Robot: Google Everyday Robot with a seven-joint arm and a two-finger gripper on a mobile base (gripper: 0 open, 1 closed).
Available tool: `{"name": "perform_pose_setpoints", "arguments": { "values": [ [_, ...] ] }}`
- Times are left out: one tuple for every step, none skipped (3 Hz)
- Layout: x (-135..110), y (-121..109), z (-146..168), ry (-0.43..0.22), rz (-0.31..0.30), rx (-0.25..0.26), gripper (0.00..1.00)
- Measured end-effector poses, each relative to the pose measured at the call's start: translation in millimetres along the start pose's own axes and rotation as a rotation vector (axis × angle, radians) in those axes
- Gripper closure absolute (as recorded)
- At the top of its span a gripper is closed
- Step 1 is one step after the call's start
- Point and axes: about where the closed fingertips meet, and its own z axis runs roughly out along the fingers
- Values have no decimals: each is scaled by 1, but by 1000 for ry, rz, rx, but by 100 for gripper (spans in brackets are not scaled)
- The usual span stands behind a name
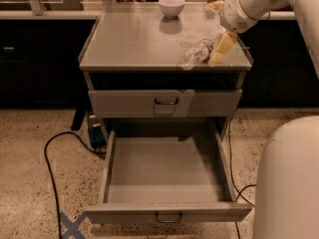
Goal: Place water bottle into middle drawer
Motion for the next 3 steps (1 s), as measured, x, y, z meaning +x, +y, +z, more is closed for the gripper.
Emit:
{"name": "perform_pose_setpoints", "arguments": {
  "values": [
    [4, -1, 22, -30, 10, -54, 0],
    [11, 5, 41, -47, 32, -109, 0],
    [14, 11, 55, -58, 47, -147, 0]
  ]
}}
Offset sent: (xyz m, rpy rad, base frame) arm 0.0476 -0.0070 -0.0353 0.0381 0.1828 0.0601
